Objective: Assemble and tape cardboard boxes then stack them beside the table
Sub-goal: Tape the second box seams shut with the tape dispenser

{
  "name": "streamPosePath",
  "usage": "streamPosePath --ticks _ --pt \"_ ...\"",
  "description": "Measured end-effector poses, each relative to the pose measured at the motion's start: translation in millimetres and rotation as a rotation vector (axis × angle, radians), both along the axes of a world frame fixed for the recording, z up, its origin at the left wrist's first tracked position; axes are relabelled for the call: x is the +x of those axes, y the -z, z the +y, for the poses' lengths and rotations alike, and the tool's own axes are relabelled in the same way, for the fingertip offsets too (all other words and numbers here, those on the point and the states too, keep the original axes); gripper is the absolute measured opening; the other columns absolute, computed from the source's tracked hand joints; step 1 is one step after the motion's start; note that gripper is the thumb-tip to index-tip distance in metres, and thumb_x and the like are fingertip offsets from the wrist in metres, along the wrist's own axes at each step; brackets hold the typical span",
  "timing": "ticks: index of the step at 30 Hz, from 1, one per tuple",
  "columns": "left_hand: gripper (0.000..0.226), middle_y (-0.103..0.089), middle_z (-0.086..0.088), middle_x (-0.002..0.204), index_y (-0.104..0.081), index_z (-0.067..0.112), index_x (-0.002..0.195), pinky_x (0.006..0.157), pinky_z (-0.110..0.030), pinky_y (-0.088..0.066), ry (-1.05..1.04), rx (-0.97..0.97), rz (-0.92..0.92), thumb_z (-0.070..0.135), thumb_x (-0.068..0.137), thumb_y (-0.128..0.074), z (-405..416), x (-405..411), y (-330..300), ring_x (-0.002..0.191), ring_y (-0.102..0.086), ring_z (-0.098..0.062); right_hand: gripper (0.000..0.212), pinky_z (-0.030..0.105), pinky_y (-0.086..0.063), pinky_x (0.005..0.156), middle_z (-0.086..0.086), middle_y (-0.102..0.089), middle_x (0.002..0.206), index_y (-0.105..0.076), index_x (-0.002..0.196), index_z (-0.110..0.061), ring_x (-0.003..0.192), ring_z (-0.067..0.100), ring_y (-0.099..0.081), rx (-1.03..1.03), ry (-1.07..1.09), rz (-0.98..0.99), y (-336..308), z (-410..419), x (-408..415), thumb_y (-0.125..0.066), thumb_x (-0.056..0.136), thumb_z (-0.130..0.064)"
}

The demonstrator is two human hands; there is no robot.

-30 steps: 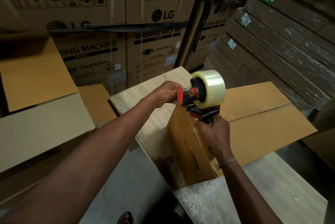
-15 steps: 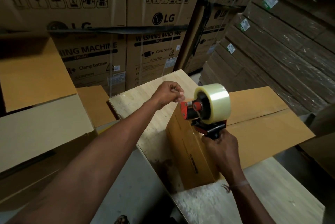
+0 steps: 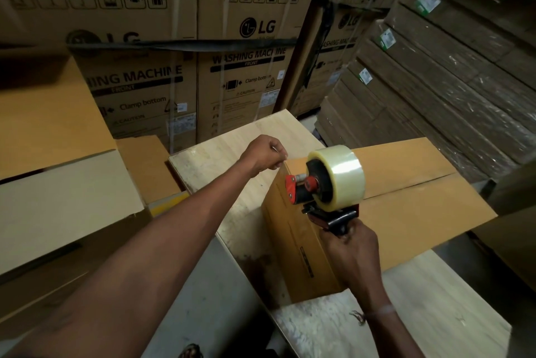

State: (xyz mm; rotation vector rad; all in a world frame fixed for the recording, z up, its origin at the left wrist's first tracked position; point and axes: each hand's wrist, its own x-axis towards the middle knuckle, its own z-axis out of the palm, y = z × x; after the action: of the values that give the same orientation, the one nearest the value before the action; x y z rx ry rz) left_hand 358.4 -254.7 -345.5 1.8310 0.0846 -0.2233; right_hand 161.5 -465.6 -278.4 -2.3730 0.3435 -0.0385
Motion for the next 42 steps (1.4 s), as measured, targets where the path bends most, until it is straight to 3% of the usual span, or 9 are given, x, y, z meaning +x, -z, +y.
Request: streamPosePath --ticks 6,12,14,16,19,21,27,38,42 --pt "0.012 -0.074 -0.016 0.095 -0.077 0.004 0.096 0.070 -0.033 -0.062 -0.033 0.045 0.237 0.015 0.091 -0.077 -6 4 -10 0.076 -0.067 -0.021 0.016 0.029 -0.042 0.053 -0.001 -0.068 0.069 -0.065 0.079 -0.017 0.063 0.017 -0.063 -0.007 -0.019 -0.017 2 0 -2 -0.080 0.084 -0.021" --pt "0.038 -0.065 -0.007 0.121 -0.068 0.011 0.118 0.080 -0.033 -0.058 -0.027 0.039 0.545 0.034 0.089 -0.080 0 6 -11 0.117 -0.065 -0.022 0.016 0.026 -0.045 0.056 -0.006 -0.072 0.076 -0.068 0.086 -0.021 0.071 0.012 -0.067 0.014 -0.015 -0.003 0 3 -3 -0.083 0.085 -0.028" --pt "0.030 -0.069 -0.005 0.119 -0.071 0.008 0.115 0.091 -0.040 -0.059 -0.022 0.071 0.388 0.024 0.090 -0.079 -2 5 -6 0.117 -0.065 -0.025 0.016 0.025 -0.046 0.057 -0.006 -0.073 0.078 -0.069 0.087 -0.021 0.073 0.011 -0.069 0.009 -0.012 -0.002 2 2 -2 -0.083 0.085 -0.030" --pt "0.010 -0.075 -0.002 0.105 -0.076 0.012 0.094 0.093 -0.045 -0.059 -0.051 0.143 0.110 0.022 0.092 -0.076 -5 1 -4 0.108 -0.069 -0.023 0.014 0.026 -0.048 0.058 -0.007 -0.074 0.078 -0.070 0.086 -0.025 0.073 0.011 -0.069 -0.002 -0.011 -0.005 3 2 -1 -0.082 0.086 -0.032" --pt "0.045 -0.075 0.003 0.083 -0.069 0.013 0.073 0.093 -0.041 -0.055 -0.004 0.081 -0.066 0.051 0.096 -0.066 -6 -12 -10 0.098 -0.072 -0.010 0.017 0.031 -0.052 0.059 -0.005 -0.072 0.072 -0.067 0.081 -0.024 0.070 0.013 -0.068 -0.009 0.001 0.005 4 2 1 -0.081 0.086 -0.032" --pt "0.047 -0.074 0.006 0.080 -0.068 0.018 0.073 0.091 -0.044 -0.050 0.106 0.184 -0.137 0.063 0.087 -0.067 -4 -20 -11 0.091 -0.070 -0.007 0.019 0.031 -0.050 0.057 -0.003 -0.070 0.069 -0.066 0.080 -0.020 0.066 0.014 -0.066 -0.029 0.008 0.024 5 1 3 -0.080 0.086 -0.030" --pt "0.024 -0.075 0.011 0.091 -0.076 0.019 0.086 0.091 -0.039 -0.030 0.008 0.329 -0.244 0.040 0.094 -0.069 -9 -19 -15 0.097 -0.065 -0.013 0.014 0.035 -0.052 0.060 0.000 -0.072 0.077 -0.068 0.085 -0.017 0.072 0.021 -0.067 -0.039 0.016 0.064 11 5 14 -0.079 0.083 -0.027" --pt "0.010 -0.066 0.019 0.068 -0.077 0.024 0.078 0.084 -0.042 -0.044 0.016 0.325 -0.153 0.029 0.087 -0.074 -5 13 -17 0.081 -0.062 -0.012 0.011 0.027 -0.041 0.060 0.003 -0.070 0.084 -0.066 0.085 -0.014 0.080 0.022 -0.065 0.031 0.031 0.075 7 30 40 -0.073 0.087 -0.022" --pt "0.010 -0.068 0.015 0.071 -0.073 0.025 0.075 0.073 -0.031 -0.047 0.105 0.235 -0.128 0.023 0.084 -0.076 1 10 -16 0.077 -0.062 -0.006 0.012 0.025 -0.040 0.058 0.006 -0.070 0.083 -0.065 0.082 -0.014 0.079 0.024 -0.065 0.028 0.027 0.072 8 31 39 -0.073 0.088 -0.021"
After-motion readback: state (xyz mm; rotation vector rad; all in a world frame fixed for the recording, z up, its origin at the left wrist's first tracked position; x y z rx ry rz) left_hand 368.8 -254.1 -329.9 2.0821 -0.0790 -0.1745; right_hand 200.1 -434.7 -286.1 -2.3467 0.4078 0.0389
